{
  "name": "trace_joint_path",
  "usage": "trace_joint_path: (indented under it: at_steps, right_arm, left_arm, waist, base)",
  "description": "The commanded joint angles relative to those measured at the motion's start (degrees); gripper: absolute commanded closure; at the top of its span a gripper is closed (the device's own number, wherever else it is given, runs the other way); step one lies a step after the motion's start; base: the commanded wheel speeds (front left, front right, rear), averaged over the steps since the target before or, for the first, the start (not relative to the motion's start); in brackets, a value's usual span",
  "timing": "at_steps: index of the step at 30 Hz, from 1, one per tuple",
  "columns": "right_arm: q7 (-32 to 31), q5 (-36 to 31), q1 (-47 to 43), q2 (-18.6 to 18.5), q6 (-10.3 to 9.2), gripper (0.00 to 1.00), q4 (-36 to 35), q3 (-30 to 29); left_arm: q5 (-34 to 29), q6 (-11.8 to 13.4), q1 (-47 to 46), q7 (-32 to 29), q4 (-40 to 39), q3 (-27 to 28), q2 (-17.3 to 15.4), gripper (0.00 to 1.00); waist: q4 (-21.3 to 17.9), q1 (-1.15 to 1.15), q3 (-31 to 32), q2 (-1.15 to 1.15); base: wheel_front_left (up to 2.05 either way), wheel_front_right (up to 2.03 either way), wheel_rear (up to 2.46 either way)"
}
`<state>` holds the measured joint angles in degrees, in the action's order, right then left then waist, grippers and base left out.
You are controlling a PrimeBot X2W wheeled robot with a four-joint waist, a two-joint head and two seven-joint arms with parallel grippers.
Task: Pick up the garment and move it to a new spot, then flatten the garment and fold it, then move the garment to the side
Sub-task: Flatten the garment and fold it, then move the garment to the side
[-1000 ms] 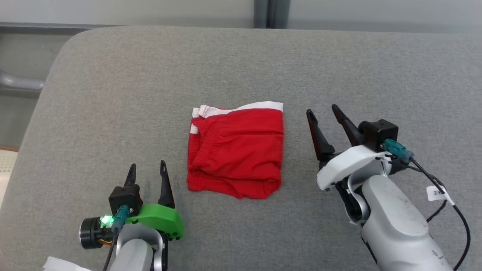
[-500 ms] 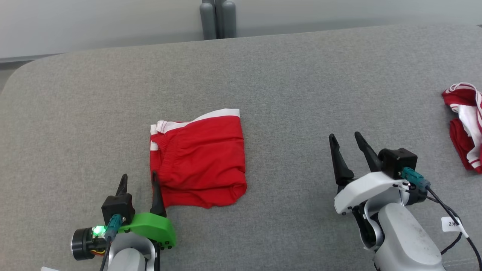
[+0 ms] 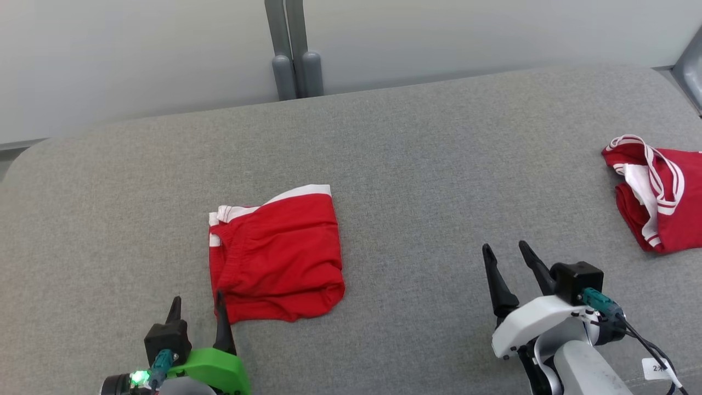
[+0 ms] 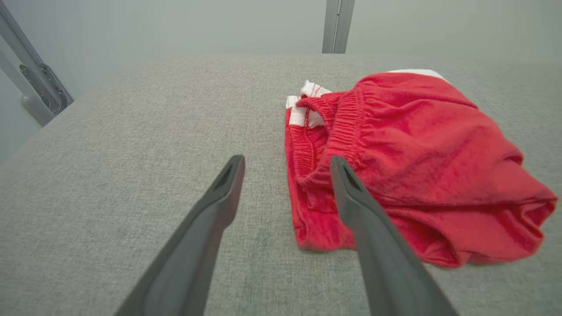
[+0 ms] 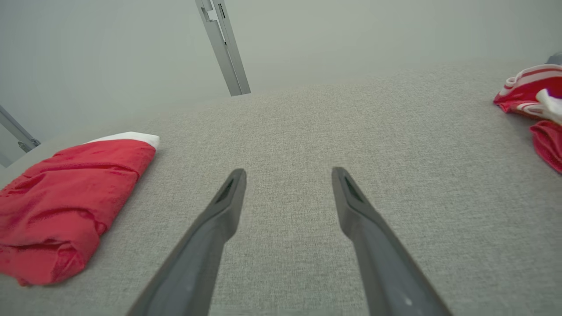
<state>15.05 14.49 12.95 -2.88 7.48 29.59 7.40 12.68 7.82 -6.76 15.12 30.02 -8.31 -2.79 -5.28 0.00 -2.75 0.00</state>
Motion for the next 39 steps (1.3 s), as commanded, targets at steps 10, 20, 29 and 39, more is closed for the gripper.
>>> trace_joint_path:
  at_steps: [10, 20, 29, 39]
  right_arm:
    - [0.1, 0.8, -1.5, -0.1, 0.01, 0.00, -1.1, 1.2]
    - [0.1, 5.4, 5.2, -0.1, 0.01, 0.00, -0.1, 9.0]
    - [0.2, 7.7, 12.1, -0.1, 0.01, 0.00, 4.6, 12.6]
    - [0.2, 10.7, 16.7, -0.2, 0.01, 0.00, 14.2, 14.2]
  left_arm:
    - [-0.7, 0.1, 1.5, 0.0, -0.8, -0.3, -0.3, 0.00]
    - [0.6, 0.3, -2.2, 0.0, -1.4, -4.2, -0.3, 0.00]
    - [1.5, 1.3, -3.5, 0.0, -2.1, -5.8, -0.2, 0.00]
    - [2.4, 1.8, -3.9, 0.0, -3.0, -7.3, -0.2, 0.00]
  waist:
    - [1.2, 0.00, 0.1, 0.00]
    - [7.7, 0.00, -5.3, 0.00]
    - [15.6, 0.00, -8.8, 0.00]
    - [19.9, 0.00, -11.4, 0.00]
  base:
    - [0.00, 0.00, 0.00]
    - [0.00, 0.00, 0.00]
    - [0.00, 0.00, 0.00]
    - [0.00, 0.00, 0.00]
